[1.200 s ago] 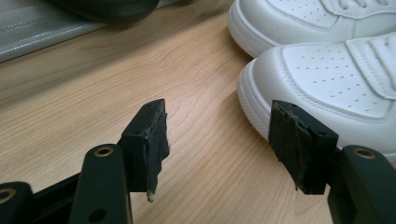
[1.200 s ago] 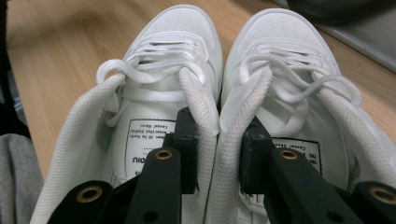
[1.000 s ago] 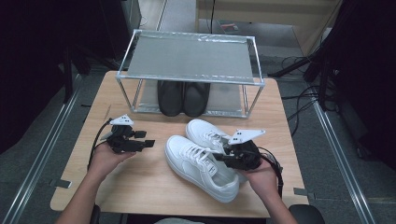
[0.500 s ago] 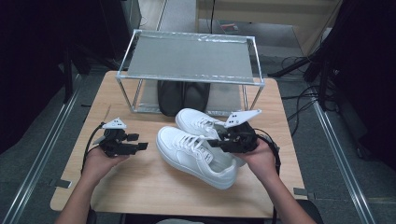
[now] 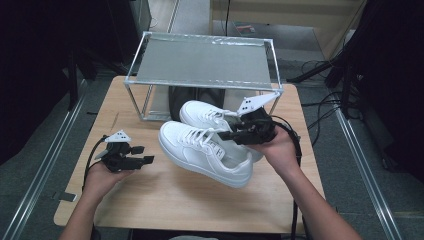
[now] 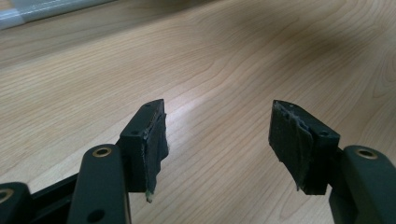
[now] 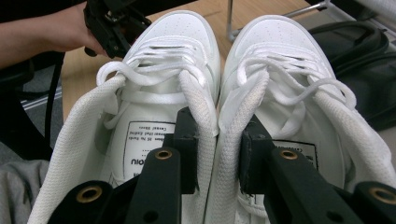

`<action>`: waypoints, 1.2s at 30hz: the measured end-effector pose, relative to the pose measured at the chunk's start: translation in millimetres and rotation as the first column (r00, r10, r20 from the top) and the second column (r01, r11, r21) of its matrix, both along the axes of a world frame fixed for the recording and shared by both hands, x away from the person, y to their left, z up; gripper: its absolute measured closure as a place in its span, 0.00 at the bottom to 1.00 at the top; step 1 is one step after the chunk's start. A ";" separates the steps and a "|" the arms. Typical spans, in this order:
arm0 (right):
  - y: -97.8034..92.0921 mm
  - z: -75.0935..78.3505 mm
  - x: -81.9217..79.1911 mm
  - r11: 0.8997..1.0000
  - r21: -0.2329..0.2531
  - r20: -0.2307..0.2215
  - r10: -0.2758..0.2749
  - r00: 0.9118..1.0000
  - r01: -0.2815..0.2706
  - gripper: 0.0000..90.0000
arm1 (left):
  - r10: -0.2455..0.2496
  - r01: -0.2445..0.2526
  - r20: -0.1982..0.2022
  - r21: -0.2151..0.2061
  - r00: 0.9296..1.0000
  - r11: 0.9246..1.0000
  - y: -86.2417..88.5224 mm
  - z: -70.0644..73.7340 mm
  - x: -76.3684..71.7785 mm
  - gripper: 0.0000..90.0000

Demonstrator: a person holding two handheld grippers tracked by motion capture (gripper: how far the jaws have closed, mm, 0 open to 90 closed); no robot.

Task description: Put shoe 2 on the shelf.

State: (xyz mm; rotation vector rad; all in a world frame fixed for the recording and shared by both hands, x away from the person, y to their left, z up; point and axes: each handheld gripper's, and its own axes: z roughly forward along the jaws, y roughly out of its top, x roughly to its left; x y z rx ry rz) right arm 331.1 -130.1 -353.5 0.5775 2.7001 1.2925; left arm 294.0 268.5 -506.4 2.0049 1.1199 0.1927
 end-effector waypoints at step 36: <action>75.7 99.4 65.3 0.997 0.074 0.020 -0.008 1.000 0.006 0.82 | -0.017 0.017 0.009 0.012 1.000 1.000 0.5 -2.3 -6.1 0.42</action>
